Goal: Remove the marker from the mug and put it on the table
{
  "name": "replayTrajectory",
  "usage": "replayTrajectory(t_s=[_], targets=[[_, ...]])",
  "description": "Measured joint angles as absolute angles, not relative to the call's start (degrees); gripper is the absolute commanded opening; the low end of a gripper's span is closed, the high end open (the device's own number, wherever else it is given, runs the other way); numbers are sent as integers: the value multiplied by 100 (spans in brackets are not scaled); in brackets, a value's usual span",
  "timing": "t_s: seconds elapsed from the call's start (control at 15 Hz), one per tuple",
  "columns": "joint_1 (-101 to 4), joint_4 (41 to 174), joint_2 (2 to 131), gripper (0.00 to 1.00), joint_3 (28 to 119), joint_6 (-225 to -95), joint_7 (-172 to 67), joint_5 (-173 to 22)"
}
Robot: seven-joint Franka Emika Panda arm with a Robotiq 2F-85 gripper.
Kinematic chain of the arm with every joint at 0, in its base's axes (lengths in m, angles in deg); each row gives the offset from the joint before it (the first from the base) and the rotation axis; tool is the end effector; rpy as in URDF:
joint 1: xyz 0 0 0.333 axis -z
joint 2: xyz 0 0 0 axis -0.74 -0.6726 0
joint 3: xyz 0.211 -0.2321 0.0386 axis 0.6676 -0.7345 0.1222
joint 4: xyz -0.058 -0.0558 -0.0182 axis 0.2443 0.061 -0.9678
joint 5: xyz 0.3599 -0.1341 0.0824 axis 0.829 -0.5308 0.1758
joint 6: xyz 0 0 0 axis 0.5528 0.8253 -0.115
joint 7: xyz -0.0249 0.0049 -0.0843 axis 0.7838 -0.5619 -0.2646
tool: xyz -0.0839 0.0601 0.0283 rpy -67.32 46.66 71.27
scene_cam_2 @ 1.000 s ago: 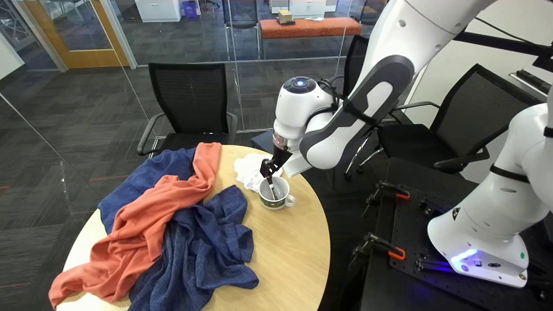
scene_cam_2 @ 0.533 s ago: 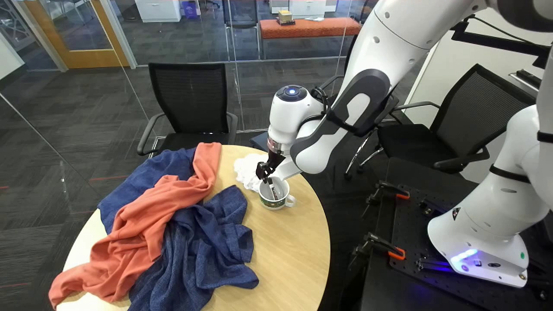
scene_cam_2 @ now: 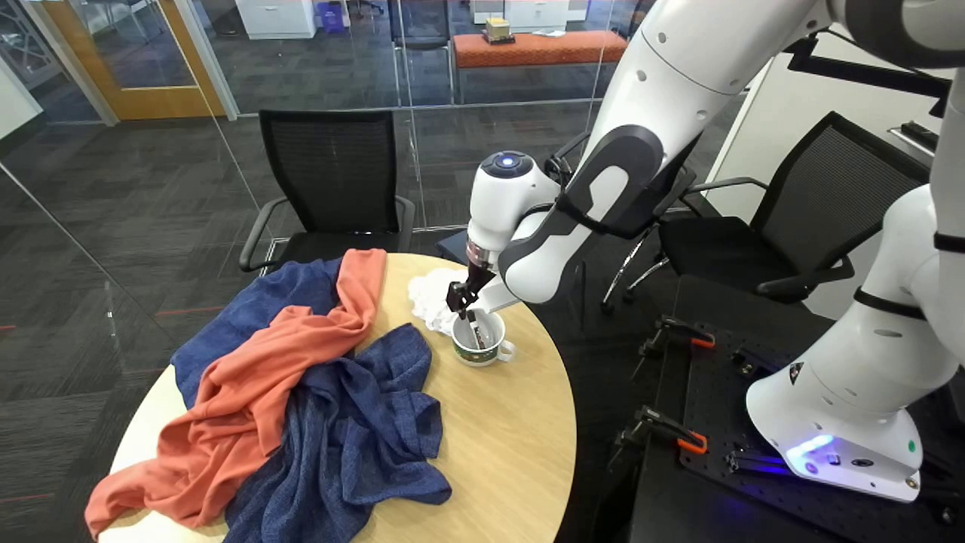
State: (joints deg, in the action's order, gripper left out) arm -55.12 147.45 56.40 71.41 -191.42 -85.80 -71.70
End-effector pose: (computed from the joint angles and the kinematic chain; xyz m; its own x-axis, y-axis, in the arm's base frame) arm 0.5318 0.0116 0.1564 0.7960 -0.5929 0.1217 -0.5922 -0.8045 -0.0462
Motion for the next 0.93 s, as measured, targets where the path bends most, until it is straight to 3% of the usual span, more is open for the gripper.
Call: replayTrajectory(t_s=[0.27,0.47,0.6,0.93], targets=[[-5488,14528,5298,100,7141,-19142,-8332,-6922],[-5476,14356,5033,73,7141,-19142,-8209,-6802],[-5476,14241,4868,64,7141,-19142,-8157,-6725],[-5469,13933,4515,65,7139,-19143,-8058,-6640]])
